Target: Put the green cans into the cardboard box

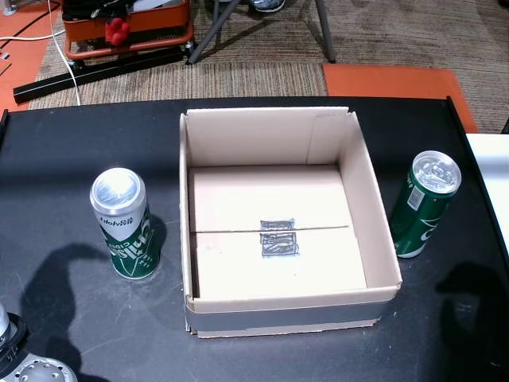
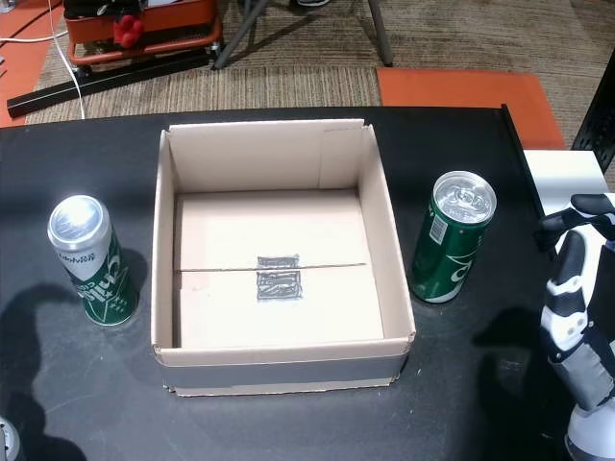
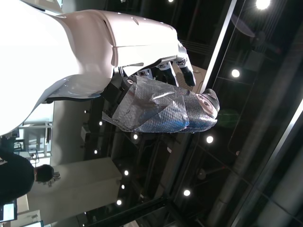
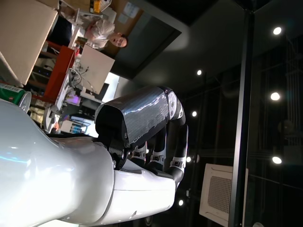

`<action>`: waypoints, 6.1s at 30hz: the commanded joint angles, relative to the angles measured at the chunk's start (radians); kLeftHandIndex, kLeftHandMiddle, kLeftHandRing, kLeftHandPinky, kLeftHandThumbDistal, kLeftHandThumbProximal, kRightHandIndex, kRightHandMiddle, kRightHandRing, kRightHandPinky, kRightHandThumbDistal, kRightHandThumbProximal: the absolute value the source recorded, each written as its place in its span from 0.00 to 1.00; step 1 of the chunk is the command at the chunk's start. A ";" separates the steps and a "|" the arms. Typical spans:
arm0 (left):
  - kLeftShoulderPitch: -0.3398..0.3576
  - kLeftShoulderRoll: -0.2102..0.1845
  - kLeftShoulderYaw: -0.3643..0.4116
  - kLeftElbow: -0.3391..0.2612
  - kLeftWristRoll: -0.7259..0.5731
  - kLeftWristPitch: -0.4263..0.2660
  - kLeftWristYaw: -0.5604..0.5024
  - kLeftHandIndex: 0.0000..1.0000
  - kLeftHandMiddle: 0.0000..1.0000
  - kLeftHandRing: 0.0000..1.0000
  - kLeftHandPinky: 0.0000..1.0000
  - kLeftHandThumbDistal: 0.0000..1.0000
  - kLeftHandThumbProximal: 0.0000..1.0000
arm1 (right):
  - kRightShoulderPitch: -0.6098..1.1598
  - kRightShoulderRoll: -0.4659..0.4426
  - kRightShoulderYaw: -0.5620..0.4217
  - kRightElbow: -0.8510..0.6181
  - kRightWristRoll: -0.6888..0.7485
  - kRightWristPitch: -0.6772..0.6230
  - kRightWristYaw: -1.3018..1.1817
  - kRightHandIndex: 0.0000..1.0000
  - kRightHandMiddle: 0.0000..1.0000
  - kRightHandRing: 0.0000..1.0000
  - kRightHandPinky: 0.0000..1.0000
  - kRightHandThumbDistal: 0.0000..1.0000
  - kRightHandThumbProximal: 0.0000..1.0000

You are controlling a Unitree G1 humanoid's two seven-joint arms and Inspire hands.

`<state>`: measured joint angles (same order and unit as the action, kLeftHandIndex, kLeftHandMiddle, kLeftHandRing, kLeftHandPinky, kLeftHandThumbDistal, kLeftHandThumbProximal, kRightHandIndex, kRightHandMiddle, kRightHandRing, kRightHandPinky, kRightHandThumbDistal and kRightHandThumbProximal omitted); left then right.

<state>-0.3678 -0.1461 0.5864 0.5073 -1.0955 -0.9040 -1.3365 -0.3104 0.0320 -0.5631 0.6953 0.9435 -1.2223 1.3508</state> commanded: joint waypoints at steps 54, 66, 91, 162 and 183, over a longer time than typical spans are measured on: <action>-0.066 -0.013 0.139 0.157 -0.040 0.102 -0.066 0.41 0.57 0.77 0.78 0.50 0.64 | -0.041 -0.091 0.085 0.161 -1.027 -0.114 -1.195 1.00 1.00 1.00 1.00 1.00 0.51; -0.074 -0.026 0.158 0.156 -0.025 0.081 -0.075 0.39 0.56 0.77 0.77 0.50 0.67 | -0.186 -0.268 0.175 0.319 -0.844 0.183 -1.169 0.86 0.88 0.88 0.93 1.00 0.49; -0.063 -0.017 0.168 0.163 -0.045 0.107 -0.119 0.43 0.55 0.75 0.77 0.41 0.61 | -0.041 -0.412 0.320 0.241 -0.723 0.338 -0.781 0.64 0.74 0.77 0.82 1.00 0.47; -0.048 -0.075 0.141 0.129 -0.027 0.126 -0.002 0.36 0.50 0.72 0.71 0.58 0.44 | -0.352 -0.957 0.942 0.390 -2.050 0.344 -2.153 1.00 1.00 1.00 1.00 1.00 0.29; -0.017 -0.100 0.113 0.080 -0.047 0.137 -0.005 0.38 0.50 0.72 0.72 0.54 0.47 | -0.671 -0.927 1.531 0.481 -2.402 0.421 -2.251 1.00 1.00 1.00 0.98 1.00 0.30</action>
<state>-0.4444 -0.1725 0.6931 0.5998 -1.1327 -0.7834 -1.3235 -0.9541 -0.8964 0.9554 1.1758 -1.4582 -0.7896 -0.8779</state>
